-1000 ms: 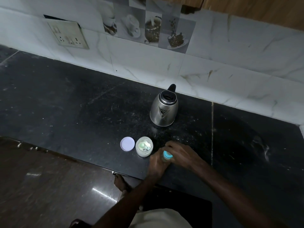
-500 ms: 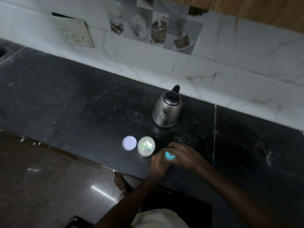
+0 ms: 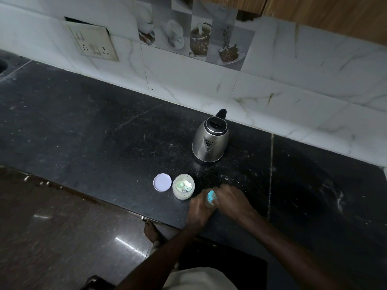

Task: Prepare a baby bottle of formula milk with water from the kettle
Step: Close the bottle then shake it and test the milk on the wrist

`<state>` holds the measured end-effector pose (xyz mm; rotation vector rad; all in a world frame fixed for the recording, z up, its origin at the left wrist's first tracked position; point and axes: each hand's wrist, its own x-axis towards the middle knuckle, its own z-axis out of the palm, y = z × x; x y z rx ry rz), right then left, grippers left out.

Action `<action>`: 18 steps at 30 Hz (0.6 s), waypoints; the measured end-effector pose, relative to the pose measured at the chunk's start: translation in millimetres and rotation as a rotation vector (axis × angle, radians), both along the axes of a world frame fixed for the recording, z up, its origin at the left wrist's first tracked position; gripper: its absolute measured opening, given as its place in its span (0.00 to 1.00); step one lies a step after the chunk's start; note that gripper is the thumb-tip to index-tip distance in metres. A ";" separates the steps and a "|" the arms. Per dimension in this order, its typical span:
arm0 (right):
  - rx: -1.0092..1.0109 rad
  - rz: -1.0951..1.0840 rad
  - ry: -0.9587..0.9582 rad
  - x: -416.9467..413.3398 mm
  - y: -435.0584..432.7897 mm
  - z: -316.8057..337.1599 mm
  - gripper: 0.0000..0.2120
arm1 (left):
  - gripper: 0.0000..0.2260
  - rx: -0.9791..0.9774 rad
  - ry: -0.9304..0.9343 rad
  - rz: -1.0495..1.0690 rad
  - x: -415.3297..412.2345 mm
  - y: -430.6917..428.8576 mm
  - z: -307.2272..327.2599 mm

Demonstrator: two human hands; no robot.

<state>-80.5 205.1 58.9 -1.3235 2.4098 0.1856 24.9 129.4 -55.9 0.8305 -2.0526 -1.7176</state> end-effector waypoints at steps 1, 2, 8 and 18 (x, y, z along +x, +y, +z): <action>0.022 -0.041 0.038 -1.6 -0.8 0.7 0.19 | 0.15 0.013 0.009 0.007 0.5 0.1 -0.9; 0.010 -0.061 0.027 -3.0 -0.6 2.0 0.20 | 0.14 0.007 0.002 0.016 0.3 1.5 -0.1; -0.010 -0.010 -0.040 -0.5 -3.0 1.1 0.15 | 0.10 0.037 -0.012 0.047 -0.6 -0.8 2.0; -0.049 0.139 -0.070 -6.7 2.4 -13.0 0.11 | 0.13 0.121 0.041 0.064 3.6 3.9 -2.4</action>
